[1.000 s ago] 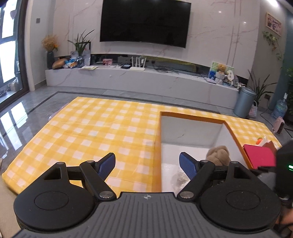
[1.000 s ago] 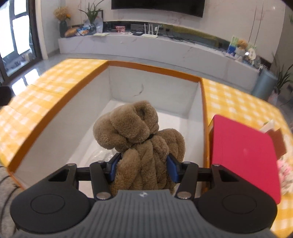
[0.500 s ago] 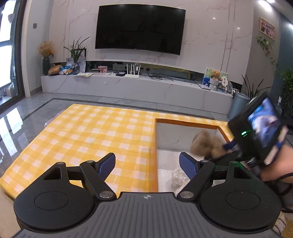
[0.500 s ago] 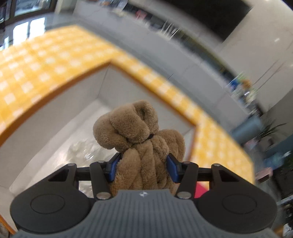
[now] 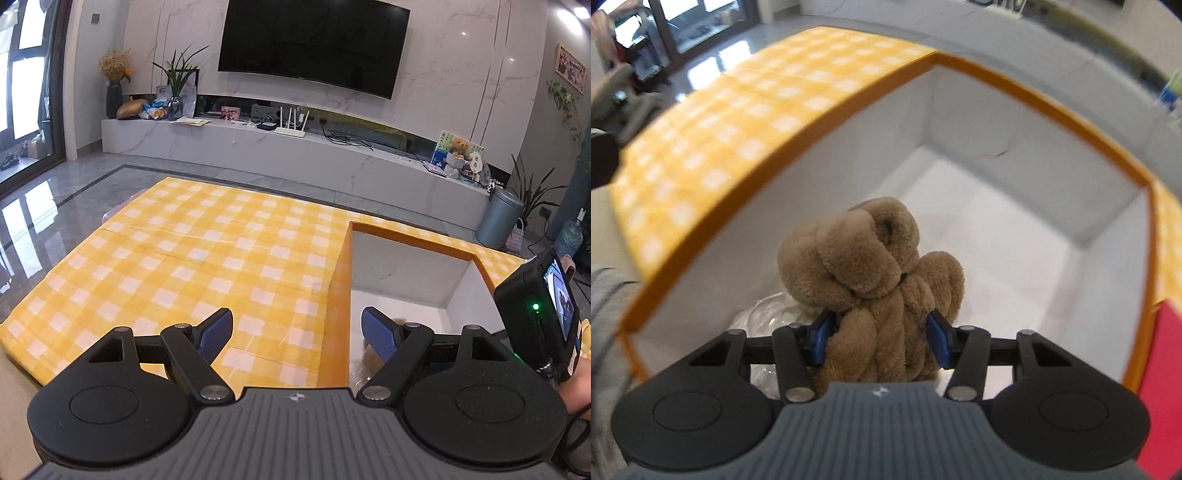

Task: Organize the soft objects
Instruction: 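Open the left tool to drop the bag while the right tool releases the plush, then move both tools back to the remaining soft items on the mat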

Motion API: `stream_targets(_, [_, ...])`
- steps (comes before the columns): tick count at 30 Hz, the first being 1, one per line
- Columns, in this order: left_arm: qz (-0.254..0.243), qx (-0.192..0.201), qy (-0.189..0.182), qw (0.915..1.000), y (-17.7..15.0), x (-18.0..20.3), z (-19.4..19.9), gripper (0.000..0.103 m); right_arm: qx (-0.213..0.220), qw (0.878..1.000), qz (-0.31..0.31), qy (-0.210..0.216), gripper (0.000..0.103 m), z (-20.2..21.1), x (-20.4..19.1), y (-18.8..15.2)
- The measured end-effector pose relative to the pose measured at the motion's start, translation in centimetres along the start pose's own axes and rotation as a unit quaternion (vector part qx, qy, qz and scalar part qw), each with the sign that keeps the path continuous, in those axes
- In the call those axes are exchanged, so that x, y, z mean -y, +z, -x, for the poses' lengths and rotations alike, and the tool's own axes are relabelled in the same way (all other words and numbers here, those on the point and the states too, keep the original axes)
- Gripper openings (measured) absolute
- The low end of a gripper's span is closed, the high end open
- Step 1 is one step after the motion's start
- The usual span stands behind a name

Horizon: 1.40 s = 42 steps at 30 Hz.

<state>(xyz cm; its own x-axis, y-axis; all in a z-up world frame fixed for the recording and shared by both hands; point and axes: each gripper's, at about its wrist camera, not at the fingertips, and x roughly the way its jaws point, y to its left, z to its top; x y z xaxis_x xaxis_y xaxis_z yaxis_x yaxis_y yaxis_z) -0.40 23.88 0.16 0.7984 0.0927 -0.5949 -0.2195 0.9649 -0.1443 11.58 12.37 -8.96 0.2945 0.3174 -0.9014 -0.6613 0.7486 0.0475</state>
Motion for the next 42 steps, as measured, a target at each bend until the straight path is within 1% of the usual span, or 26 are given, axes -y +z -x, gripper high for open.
stream_targets(3, [-0.002,0.0,-0.001,1.0,-0.1,0.1,0.1,0.093,-0.005,1.0,-0.021,0.017,0.052,0.6,0.4,-0.5])
stream_targets(5, [0.0,-0.001,-0.001,1.0,-0.1,0.1,0.1,0.093,-0.004,0.999,-0.037,0.008,0.052,1.0,0.9,-0.8])
stream_targets(6, [0.002,-0.002,0.0,1.0,-0.1,0.1,0.1,0.093,0.0,0.999,-0.037,-0.007,0.052,1.3,1.0,-0.9])
stream_targets(8, [0.004,-0.005,-0.001,1.0,-0.1,0.1,0.1,0.093,0.014,0.997,-0.013,-0.069,0.052,2.2,0.5,-1.1])
stream_targets(10, [0.001,-0.011,-0.002,0.9999,-0.2,0.2,0.0,0.093,0.025,0.991,0.024,-0.13,0.052,3.0,-0.4,-1.4])
stream_targets(12, [-0.01,-0.018,-0.001,0.9998,-0.3,0.5,-0.2,0.093,0.029,0.982,0.058,-0.178,0.053,3.7,-1.3,-1.8])
stream_targets(14, [-0.014,-0.015,0.003,0.9998,-0.3,0.7,-0.1,0.093,0.016,0.973,0.085,-0.212,0.053,3.5,-2.0,-2.3])
stream_targets(15, [-0.014,-0.014,0.004,0.9998,-0.3,0.7,0.0,0.093,0.007,0.971,0.095,-0.221,0.054,3.2,-2.1,-2.4])
stream_targets(17, [-0.014,-0.012,-0.002,0.9998,-0.2,0.7,0.2,0.093,-0.013,0.968,0.106,-0.226,0.055,2.2,-2.3,-2.8])
stream_targets(19, [-0.014,-0.01,-0.005,0.9998,-0.2,0.6,0.3,0.093,-0.023,0.969,0.107,-0.22,0.058,1.2,-2.5,-2.9])
stream_targets(20, [-0.014,-0.011,-0.005,0.9998,-0.2,0.6,0.3,0.093,-0.024,0.97,0.1,-0.22,0.069,1.0,-2.4,-2.8])
stream_targets(21, [-0.014,-0.012,-0.004,0.9998,-0.2,0.6,0.2,0.093,-0.023,0.97,0.094,-0.222,0.085,0.9,-2.3,-2.7])
stream_targets(22, [-0.013,-0.014,-0.002,0.9998,-0.2,0.5,0.2,0.093,-0.021,0.97,0.092,-0.225,0.093,0.9,-2.3,-2.6])
stream_targets(23, [-0.012,-0.016,-0.001,0.9998,-0.2,0.5,0.1,0.093,-0.012,0.969,0.093,-0.227,0.097,1.2,-2.2,-2.7])
stream_targets(25, [-0.014,-0.022,0.001,0.9997,-0.2,0.6,0.0,0.093,0.013,0.971,0.09,-0.223,0.098,2.3,-2.1,-2.8])
stream_targets(28, [-0.016,-0.022,0.004,0.9996,-0.2,0.6,0.2,0.093,0.036,0.983,0.052,-0.175,0.099,3.9,-1.4,-2.5])
stream_targets(30, [-0.011,-0.019,0.006,0.9997,0.0,0.7,0.4,0.093,0.059,0.986,0.037,-0.151,0.1,5.0,-1.1,-2.5])
stream_targets(33, [0.002,-0.018,0.002,0.9998,0.3,1.2,0.7,0.093,0.115,0.983,0.018,-0.145,0.1,7.2,-1.0,-2.5])
stream_targets(35, [0.0,-0.019,-0.006,0.9998,0.4,1.8,1.0,0.093,0.146,0.979,0.009,-0.143,0.1,8.9,-1.1,-2.8])
stream_targets(39, [-0.011,-0.009,-0.012,0.9998,0.4,3.3,1.6,0.093,0.186,0.971,0.002,-0.147,0.1,11.9,-0.5,-4.1])
stream_targets(42, [-0.016,-0.003,-0.012,0.9998,0.4,4.6,1.9,0.093,0.208,0.963,-0.019,-0.173,0.1,13.8,0.9,-5.8])
